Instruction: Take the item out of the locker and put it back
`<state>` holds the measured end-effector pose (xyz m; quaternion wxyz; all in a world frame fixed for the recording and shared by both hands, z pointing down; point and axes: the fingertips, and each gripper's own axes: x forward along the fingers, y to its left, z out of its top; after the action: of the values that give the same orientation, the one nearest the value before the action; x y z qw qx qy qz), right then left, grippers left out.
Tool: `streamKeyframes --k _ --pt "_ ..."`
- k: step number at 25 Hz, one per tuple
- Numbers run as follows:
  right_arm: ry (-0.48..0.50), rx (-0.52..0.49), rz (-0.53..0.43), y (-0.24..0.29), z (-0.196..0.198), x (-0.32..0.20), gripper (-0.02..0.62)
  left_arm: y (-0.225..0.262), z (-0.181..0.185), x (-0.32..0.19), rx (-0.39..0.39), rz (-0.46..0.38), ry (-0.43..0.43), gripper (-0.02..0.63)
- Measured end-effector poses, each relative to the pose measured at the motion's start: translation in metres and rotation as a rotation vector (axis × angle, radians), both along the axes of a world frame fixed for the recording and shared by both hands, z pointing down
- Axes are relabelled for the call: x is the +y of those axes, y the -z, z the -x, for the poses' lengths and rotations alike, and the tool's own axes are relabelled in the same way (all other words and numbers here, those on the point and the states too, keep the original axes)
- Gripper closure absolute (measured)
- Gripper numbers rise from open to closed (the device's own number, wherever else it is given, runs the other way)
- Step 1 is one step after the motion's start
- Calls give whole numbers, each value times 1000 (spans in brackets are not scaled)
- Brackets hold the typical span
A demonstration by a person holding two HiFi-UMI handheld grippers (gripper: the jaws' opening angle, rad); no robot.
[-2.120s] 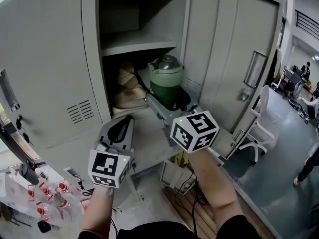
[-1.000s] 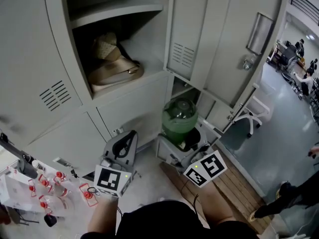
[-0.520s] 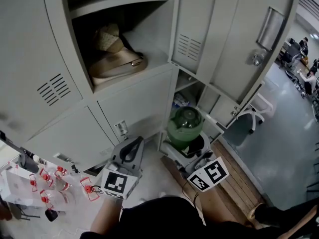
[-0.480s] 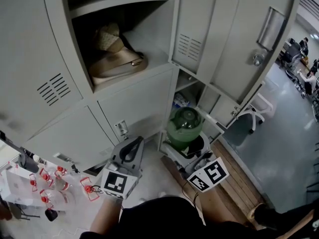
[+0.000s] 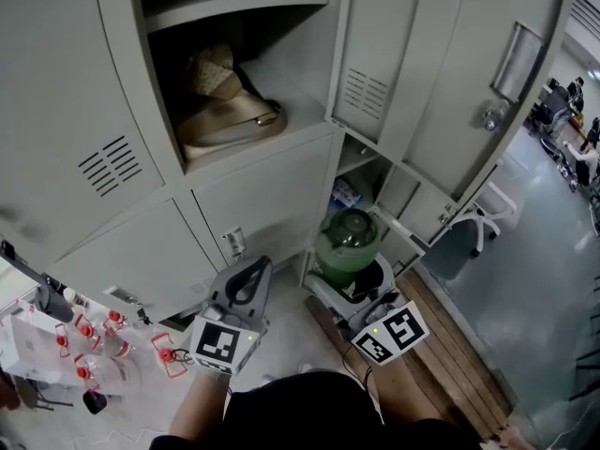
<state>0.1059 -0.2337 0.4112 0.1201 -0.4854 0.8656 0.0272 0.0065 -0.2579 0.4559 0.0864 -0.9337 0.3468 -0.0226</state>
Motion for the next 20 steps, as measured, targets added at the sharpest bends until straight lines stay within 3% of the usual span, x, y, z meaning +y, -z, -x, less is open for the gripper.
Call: streamKeyframes --k 6,11,15,20 --pt "21 -3 -24 16 3 -6 209 15 1 0 22 47 34 592" --pt "46 3 -48 51 11 -21 209 47 7 -6 34 1 66 592" --pt "71 10 -90 88 22 -28 209 72 13 -10 12 -83 78 592" --pt "90 25 -144 136 36 -37 209 108 21 -13 53 -95 99 592"
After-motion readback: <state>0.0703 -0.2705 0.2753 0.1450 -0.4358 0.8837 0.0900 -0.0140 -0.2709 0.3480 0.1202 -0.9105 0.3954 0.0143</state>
